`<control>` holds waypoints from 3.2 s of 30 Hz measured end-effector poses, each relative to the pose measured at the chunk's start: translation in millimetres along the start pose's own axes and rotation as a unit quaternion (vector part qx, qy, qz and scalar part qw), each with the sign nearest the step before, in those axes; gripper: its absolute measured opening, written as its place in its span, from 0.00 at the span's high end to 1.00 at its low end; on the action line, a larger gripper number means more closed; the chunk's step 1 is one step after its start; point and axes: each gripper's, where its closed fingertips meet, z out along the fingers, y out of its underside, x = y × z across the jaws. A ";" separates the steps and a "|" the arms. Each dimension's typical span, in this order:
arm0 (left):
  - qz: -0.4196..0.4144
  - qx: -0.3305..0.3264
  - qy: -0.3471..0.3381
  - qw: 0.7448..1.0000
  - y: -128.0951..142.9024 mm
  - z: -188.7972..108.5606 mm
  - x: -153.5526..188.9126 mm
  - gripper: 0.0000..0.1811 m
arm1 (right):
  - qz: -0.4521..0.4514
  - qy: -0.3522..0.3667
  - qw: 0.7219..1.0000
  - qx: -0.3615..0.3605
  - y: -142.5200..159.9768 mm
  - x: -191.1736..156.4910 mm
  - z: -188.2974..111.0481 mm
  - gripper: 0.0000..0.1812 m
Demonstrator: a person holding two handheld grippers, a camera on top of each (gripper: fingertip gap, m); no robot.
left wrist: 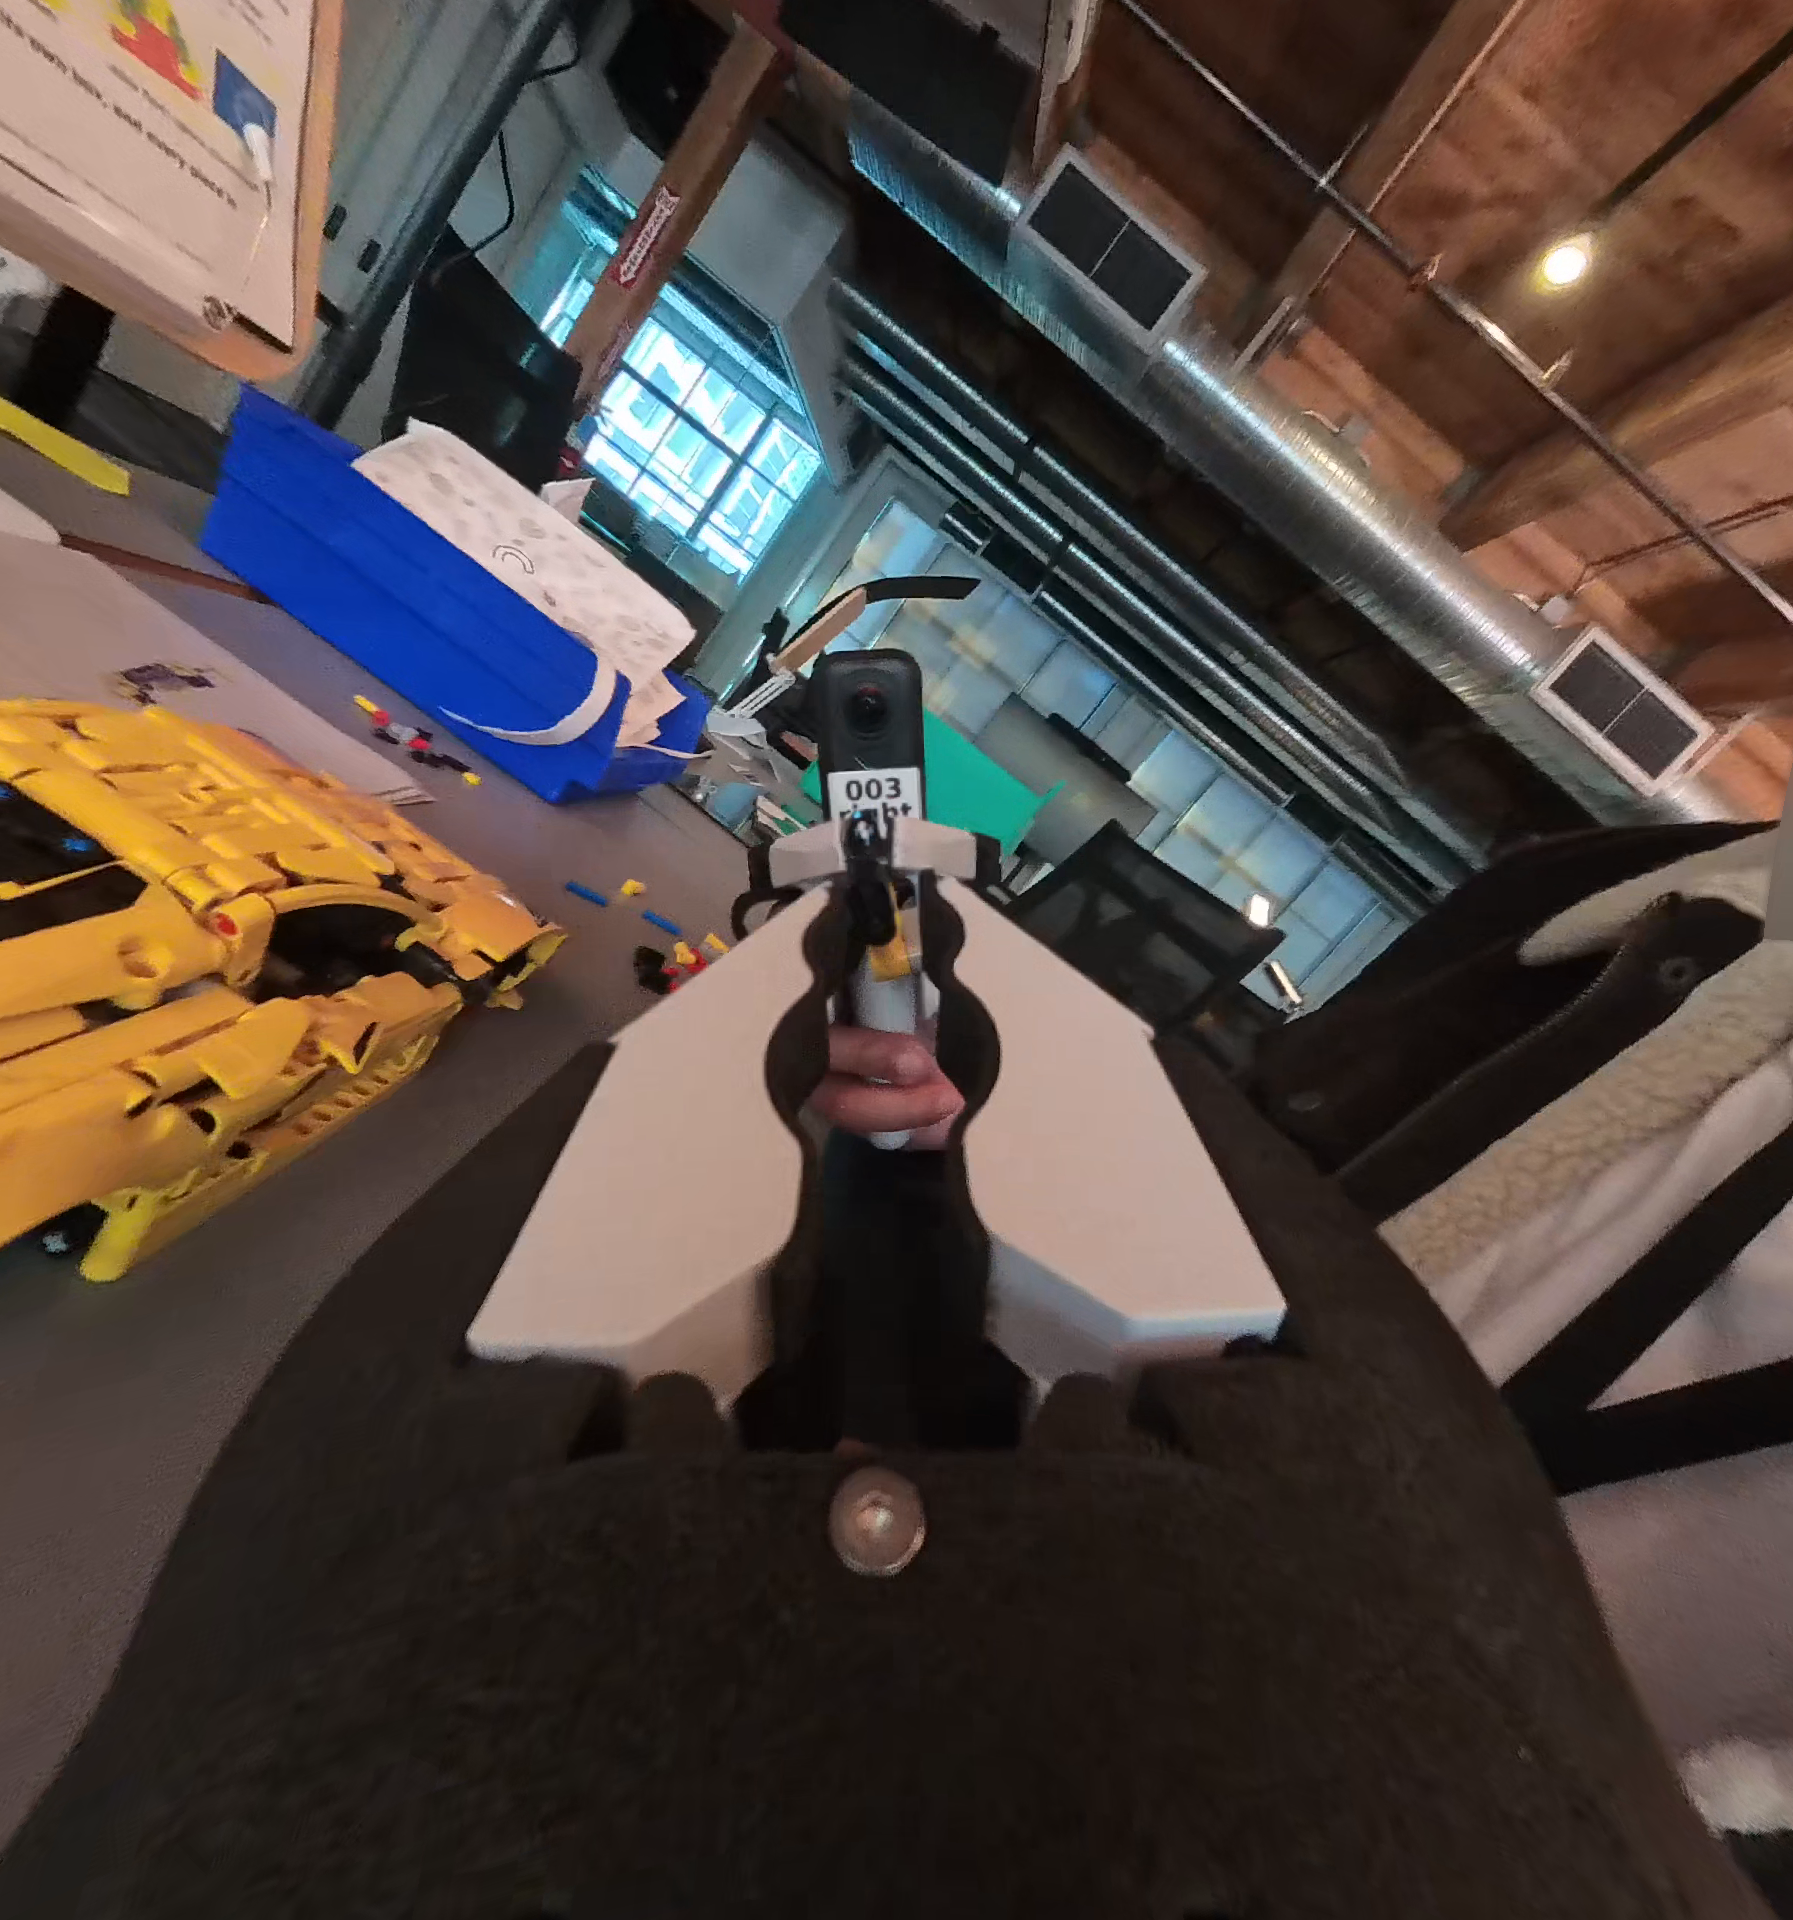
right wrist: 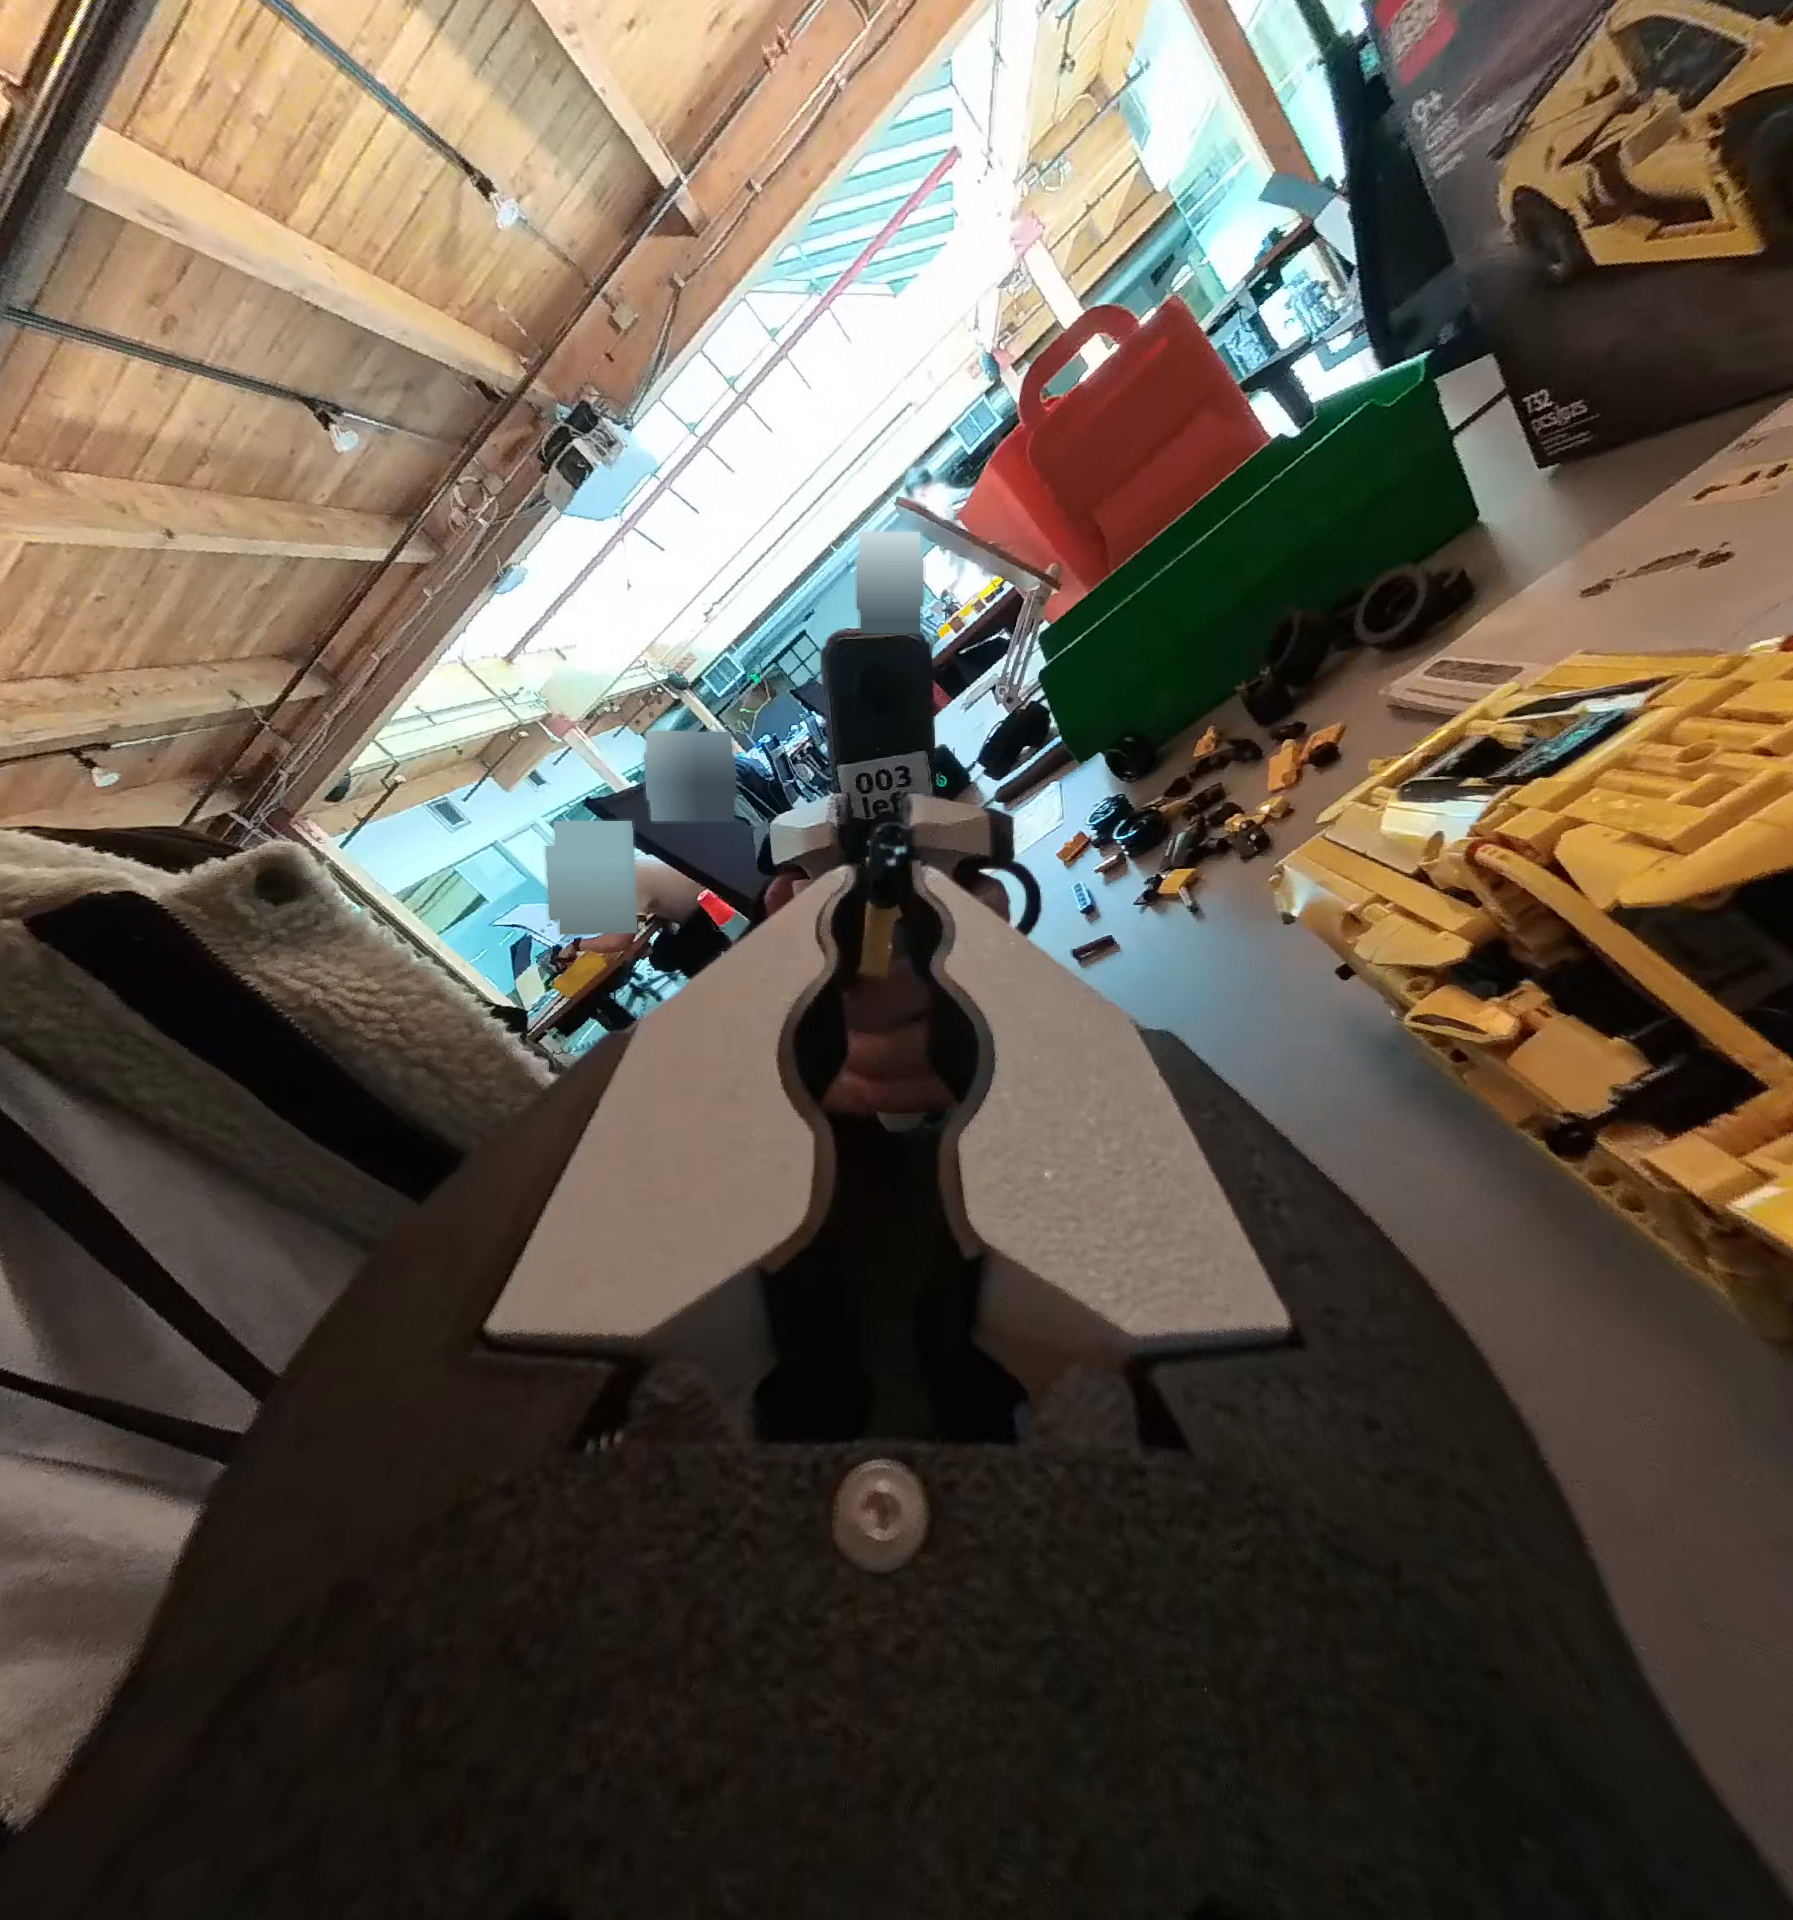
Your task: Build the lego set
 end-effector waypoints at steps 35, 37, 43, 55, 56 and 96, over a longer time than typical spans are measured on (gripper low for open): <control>-0.057 -0.035 -0.039 0.997 8.7 -8.7 -27.2 0.97 | 0.054 0.027 0.997 -0.054 25.8 17.5 13.0 0.89; -0.061 -0.035 -0.036 0.997 9.1 -8.7 -27.1 0.96 | 0.053 0.029 0.997 -0.056 27.4 17.6 13.3 0.89; -0.042 -0.066 -0.029 0.997 14.9 -9.2 -23.2 0.96 | 0.070 0.017 0.993 -0.091 37.5 13.3 13.0 0.89; -0.055 -0.077 -0.026 0.995 21.2 -8.0 -24.8 0.96 | 0.084 0.014 0.992 -0.098 38.5 15.3 11.1 0.89; -0.059 -0.071 -0.025 0.995 19.6 -8.1 -25.0 0.96 | 0.087 0.013 0.992 -0.091 36.3 15.6 10.5 0.89; -0.055 -0.106 -0.012 0.993 30.9 -7.9 -20.7 0.97 | 0.077 0.018 0.994 -0.072 24.1 20.8 -1.9 0.97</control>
